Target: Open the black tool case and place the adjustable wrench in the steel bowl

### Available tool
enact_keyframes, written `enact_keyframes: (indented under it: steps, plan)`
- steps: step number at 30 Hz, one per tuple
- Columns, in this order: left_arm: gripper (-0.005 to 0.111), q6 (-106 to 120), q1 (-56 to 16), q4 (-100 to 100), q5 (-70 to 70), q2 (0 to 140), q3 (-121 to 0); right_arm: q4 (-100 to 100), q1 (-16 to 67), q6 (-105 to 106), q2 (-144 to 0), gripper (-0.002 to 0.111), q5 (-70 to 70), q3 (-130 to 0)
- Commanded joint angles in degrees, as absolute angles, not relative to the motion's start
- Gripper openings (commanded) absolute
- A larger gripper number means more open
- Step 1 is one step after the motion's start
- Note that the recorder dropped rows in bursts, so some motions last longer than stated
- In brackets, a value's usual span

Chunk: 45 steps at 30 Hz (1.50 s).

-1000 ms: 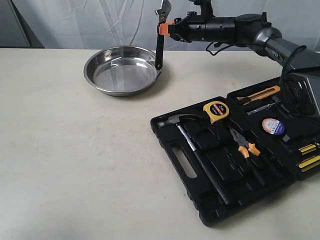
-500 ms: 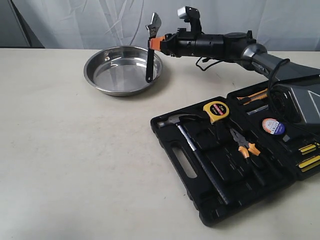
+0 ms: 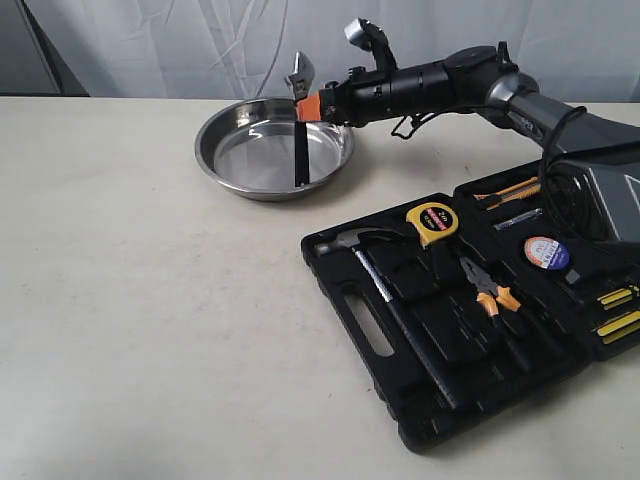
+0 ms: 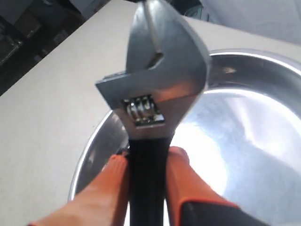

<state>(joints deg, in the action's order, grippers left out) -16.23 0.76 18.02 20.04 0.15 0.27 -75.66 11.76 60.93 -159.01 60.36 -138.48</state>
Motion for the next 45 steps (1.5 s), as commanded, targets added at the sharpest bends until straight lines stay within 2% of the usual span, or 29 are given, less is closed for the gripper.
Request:
enact_keyframes:
  steps: [1, 16, 19, 21, 22, 24, 25, 26, 27, 28, 29, 31, 36, 39, 45]
  plan:
    - [0.000, -16.34, 0.99, 18.29, 19.44, 0.00, 0.00, -64.73, 11.46, 45.51, -157.31, -0.001, 58.07, -138.58]
    - [0.000, -16.34, 0.99, 18.29, 19.44, 0.00, 0.00, -58.36, 11.46, 37.63, -157.43, -0.001, 56.66, -138.58]
    - [0.000, -16.34, 0.99, 18.29, 19.44, 0.00, 0.00, -58.11, 11.46, 37.63, -157.43, 0.013, 57.67, -138.58]
    - [0.000, -16.34, 0.99, 18.29, 19.44, 0.00, 0.00, -58.11, 11.46, 37.63, -157.43, 0.028, 57.94, -138.58]
    - [0.000, -16.34, 0.99, 18.29, 19.44, 0.00, 0.00, -58.71, 11.46, 37.63, -157.43, 0.044, 58.20, -138.58]
    - [0.000, -16.34, 0.99, 18.29, 19.44, 0.00, 0.00, -59.05, 11.46, 37.63, -157.15, 0.049, 58.51, -138.58]
    - [0.000, -16.34, 0.99, 18.29, 19.44, 0.00, 0.00, -59.20, 11.46, 37.63, -156.89, 0.047, 59.33, -138.58]
    - [0.000, -16.34, 0.99, 18.29, 19.44, 0.00, 0.00, -59.20, 11.35, 37.63, -156.20, 0.039, 61.41, -138.58]
    - [0.000, -16.34, 0.99, 18.29, 19.44, 0.00, 0.00, -59.10, 11.35, 37.63, -155.28, 0.029, 62.96, -138.58]
    - [0.000, -16.34, 0.99, 18.29, 19.44, 0.00, 0.00, -58.63, 11.35, 37.90, -153.87, 0.012, 65.03, -138.58]
    - [0.000, -16.34, 0.99, 18.29, 19.44, 0.00, 0.00, -58.17, 11.35, 38.05, -152.43, 0.000, 66.49, -138.58]
    - [0.000, -16.34, 0.99, 18.29, 19.44, 0.00, 0.00, -55.20, 11.35, 36.88, -149.21, -0.001, 69.77, -138.58]
    - [0.000, -16.34, 0.99, 18.29, 19.44, 0.00, 0.00, -31.68, 11.35, 24.96, -140.58, -0.001, 69.96, -137.81]
    - [0.000, -16.34, 0.99, 18.29, 19.44, 0.00, 0.00, -26.86, 11.01, 23.34, -134.19, -0.001, 69.96, -133.98]
    - [0.000, -16.34, 0.99, 18.29, 19.44, 0.00, 0.00, -16.85, 9.35, 22.11, -111.87, -0.001, 69.96, -113.04]
